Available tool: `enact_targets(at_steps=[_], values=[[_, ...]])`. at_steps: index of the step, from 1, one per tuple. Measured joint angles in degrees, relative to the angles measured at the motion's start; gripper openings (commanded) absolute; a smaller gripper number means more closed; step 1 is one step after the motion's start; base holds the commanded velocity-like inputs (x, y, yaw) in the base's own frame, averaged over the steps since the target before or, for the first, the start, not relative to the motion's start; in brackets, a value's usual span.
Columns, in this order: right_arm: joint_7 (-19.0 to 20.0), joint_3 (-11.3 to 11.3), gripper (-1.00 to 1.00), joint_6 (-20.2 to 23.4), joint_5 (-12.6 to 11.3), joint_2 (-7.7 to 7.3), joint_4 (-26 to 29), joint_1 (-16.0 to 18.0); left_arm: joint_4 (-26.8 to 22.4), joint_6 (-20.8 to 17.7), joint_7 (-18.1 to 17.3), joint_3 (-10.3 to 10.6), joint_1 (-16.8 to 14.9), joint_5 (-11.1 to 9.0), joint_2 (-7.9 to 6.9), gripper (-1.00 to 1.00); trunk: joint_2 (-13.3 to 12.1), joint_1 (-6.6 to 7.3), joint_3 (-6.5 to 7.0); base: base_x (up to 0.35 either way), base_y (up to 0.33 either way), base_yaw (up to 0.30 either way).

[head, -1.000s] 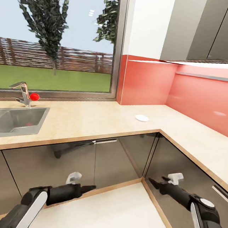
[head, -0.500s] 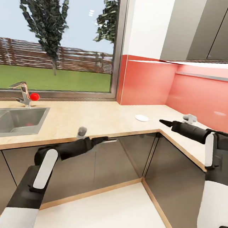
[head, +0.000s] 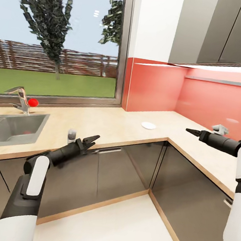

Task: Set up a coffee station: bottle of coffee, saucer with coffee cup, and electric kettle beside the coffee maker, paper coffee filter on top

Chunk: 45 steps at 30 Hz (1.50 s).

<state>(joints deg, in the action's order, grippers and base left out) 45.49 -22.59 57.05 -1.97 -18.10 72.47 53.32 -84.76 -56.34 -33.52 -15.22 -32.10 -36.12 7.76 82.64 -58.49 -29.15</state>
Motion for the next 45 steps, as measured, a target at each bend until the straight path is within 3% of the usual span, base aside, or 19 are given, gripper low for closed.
enact_targets(at_steps=[6, 7, 9, 27, 37, 45], values=[[0.06, -0.01, 1.00, 0.02, -0.05, 0.39, -0.08, -0.16, 0.09, -0.05, -0.03, -0.08, 0.00, 0.01, -0.08, 1.00, 0.00, 0.00, 0.00, 0.251, -0.226, 0.000], [0.06, -0.01, 1.00, -0.04, -0.11, 2.32, -0.59, -0.27, 0.29, -0.05, -0.04, -0.02, -0.01, 0.01, -0.09, 1.00, 0.00, 0.00, 0.00, 0.259, -0.229, 0.000], [0.06, -0.01, 1.00, -0.12, -0.03, 2.72, -0.97, -0.27, 0.33, -0.06, -0.04, -0.02, 0.00, -0.02, -0.10, 1.00, 0.00, 0.00, 0.00, 0.261, -0.228, 0.000], [0.16, 0.09, 1.00, -0.16, -0.19, 3.72, -2.64, -0.28, 0.39, -0.25, -0.44, -0.25, 0.01, -0.02, -0.26, 1.00, 0.00, 0.01, 0.00, 0.277, -0.198, 0.018], [0.17, 0.16, 1.00, -0.17, -0.19, 3.95, -2.70, -0.28, 0.35, -0.33, -0.54, -0.35, 0.01, -0.01, -0.27, 1.00, 0.00, 0.01, 0.00, 0.324, -0.030, 0.226], [0.17, 0.14, 1.00, -0.17, -0.16, 3.95, -2.69, -0.29, 0.39, -0.33, -0.56, -0.36, -0.01, -0.01, -0.26, 1.00, 0.00, 0.01, 0.00, 0.328, -0.005, 0.044]])
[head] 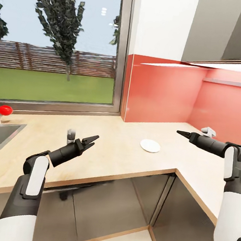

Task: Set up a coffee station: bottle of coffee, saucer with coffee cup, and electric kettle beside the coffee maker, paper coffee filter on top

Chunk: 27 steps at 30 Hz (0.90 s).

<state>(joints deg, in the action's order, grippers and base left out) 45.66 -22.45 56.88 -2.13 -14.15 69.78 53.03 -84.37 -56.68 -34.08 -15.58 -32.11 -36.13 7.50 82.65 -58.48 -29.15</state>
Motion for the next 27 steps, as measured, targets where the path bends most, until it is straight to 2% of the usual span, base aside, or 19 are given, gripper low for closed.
enact_targets(at_steps=[9, 19, 27], values=[[-0.01, 0.00, 1.00, 0.01, 0.04, 0.00, -0.09, 0.01, -0.01, 0.00, 0.00, 0.00, 0.00, -0.03, 0.00, 1.00, 0.00, -0.01, 0.11, 0.297, -0.151, -0.079], [-0.07, 0.02, 1.00, -0.09, 0.02, -0.01, -4.11, 0.00, -0.03, 0.00, 0.00, 0.00, 0.01, -0.01, 0.00, 1.00, 0.00, -0.02, 0.56, 0.093, -0.036, -0.221], [-0.08, 0.10, 1.00, -0.08, -0.03, 0.48, -5.35, 0.00, -0.05, 0.00, 0.00, -0.06, 0.01, 0.00, -0.08, 1.00, 0.00, -0.03, 0.66, 0.171, -0.002, -0.045]])
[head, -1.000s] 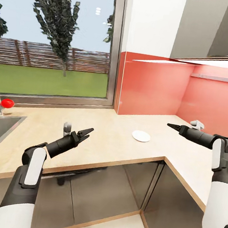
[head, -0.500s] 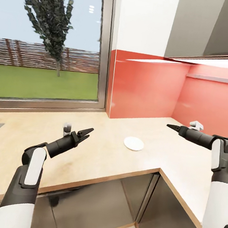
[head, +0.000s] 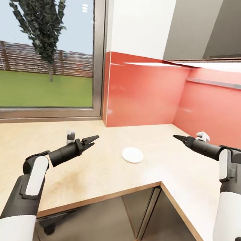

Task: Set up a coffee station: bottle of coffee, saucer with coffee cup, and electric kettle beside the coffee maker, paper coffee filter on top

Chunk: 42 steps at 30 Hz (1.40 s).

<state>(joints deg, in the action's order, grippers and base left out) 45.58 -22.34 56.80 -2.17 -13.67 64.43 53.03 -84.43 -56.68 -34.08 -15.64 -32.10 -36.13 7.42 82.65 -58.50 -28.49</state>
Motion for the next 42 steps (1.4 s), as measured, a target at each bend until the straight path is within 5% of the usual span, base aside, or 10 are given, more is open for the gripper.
enact_targets(at_steps=[10, 12, 14, 19, 22, 28, 42], values=[[0.04, 0.07, 1.00, -0.01, 0.04, 0.74, -2.07, 0.00, 0.08, 0.04, 0.04, 0.02, 0.01, 0.01, -0.04, 1.00, 0.00, -0.01, 0.01, 0.127, 0.000, -0.003], [1.93, 0.16, 1.00, 0.11, 0.03, 0.80, -3.43, -0.16, 3.16, 0.07, 0.28, 0.54, -0.01, 0.14, -0.09, 1.00, 0.00, -0.01, 0.00, 0.004, 0.000, 0.000], [5.34, 2.44, 1.00, 0.17, 0.22, 0.74, -4.06, -1.12, 9.54, 0.20, 0.42, 1.28, -0.01, 0.39, -0.08, 1.00, -0.01, -0.01, 0.00, 0.001, 0.000, 0.000], [7.29, 9.05, 1.00, 0.18, 0.34, 0.63, -4.48, -2.09, 14.69, 0.25, 1.69, 2.50, -0.01, 0.19, 0.06, 1.00, 0.00, -0.01, 0.00, 0.000, 0.000, 0.000], [8.30, 10.91, 1.00, 0.17, 0.24, 0.60, -4.59, -3.20, 16.35, 0.25, 3.44, 5.66, -0.02, 0.17, 0.28, 1.00, 0.00, -0.01, 0.00, 0.000, 0.000, 0.000], [10.64, 11.93, 1.00, 0.17, 0.19, 0.55, -4.91, -4.27, 17.57, 0.22, 4.89, 9.71, -0.09, 0.09, 0.89, 1.00, 0.00, -0.01, 0.01, 0.000, 0.000, 0.000], [11.74, 12.23, 1.00, 0.17, 0.26, 0.45, -6.52, -5.10, 17.56, 0.27, 4.98, 10.06, -0.07, -0.03, 0.87, 1.00, 0.00, -0.01, 0.01, 0.000, 0.000, 0.000]])
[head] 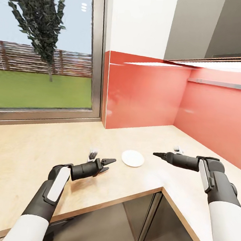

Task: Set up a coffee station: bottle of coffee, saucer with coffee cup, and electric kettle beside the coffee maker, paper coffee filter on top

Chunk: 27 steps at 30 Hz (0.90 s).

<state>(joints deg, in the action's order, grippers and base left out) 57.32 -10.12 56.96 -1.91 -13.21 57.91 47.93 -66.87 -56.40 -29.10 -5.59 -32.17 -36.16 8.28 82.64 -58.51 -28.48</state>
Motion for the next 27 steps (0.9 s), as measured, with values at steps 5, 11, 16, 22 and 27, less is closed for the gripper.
enact_targets(at_steps=[5, 11, 16, 22, 27], values=[[0.03, 0.05, 1.00, -0.03, -0.11, 0.03, -0.07, -0.06, -1.99, -0.06, -0.26, -0.36, 0.03, -0.03, -0.12, 1.00, 0.00, 0.01, 0.00, 0.059, 0.000, 0.000], [0.01, 0.06, 1.00, -0.07, -0.15, 0.09, -0.08, -0.50, -2.76, -0.06, -0.34, -0.45, 0.03, 0.00, -0.17, 1.00, 0.00, 0.02, 0.00, 0.213, 0.000, 0.000], [-0.03, 0.06, 1.00, -0.09, -0.17, 0.11, -0.08, -0.75, -2.87, -0.06, -0.38, -0.46, 0.04, 0.00, -0.17, 1.00, 0.00, 0.01, 0.00, 0.090, 0.000, 0.000], [-0.04, 0.06, 1.00, -0.09, -0.18, 0.12, -0.08, -0.85, -2.80, -0.06, -0.37, -0.47, 0.01, 0.00, -0.17, 1.00, 0.00, 0.00, 0.03, 0.021, 0.000, -0.075], [-0.04, 0.06, 1.00, -0.09, -0.19, 0.12, -0.08, -0.87, -2.76, -0.07, -0.38, -0.47, 0.02, -0.01, -0.17, 1.00, 0.00, 0.00, 0.15, 0.005, 0.000, -0.194]])
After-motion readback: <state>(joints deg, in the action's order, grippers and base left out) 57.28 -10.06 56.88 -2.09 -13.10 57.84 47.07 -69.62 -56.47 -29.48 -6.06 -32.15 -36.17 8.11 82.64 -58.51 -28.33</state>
